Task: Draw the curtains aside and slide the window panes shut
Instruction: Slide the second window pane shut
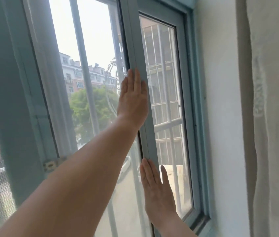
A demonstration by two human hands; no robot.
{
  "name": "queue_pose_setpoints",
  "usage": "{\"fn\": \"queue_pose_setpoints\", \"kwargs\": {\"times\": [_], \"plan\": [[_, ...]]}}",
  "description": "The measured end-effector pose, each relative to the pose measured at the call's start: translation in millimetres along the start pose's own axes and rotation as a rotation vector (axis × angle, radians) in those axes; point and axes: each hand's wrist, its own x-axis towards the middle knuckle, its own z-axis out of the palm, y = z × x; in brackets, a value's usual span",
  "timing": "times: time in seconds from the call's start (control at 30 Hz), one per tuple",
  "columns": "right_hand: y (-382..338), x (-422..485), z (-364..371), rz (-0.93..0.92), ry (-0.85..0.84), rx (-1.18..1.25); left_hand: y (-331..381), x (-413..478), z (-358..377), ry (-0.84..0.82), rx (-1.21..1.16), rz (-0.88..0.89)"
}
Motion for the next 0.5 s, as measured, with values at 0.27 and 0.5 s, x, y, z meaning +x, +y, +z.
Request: {"fn": "queue_pose_setpoints", "kwargs": {"times": [0.27, 0.5], "plan": [[24.9, 9.0, 24.4, -0.012, 0.062, 0.108, 30.7, -2.0, 26.9, 0.042, -0.038, -0.047], [51.3, 16.8, 36.8, -0.056, 0.162, 0.178, 45.0, 9.1, 41.0, 0.068, -0.003, -0.054]]}}
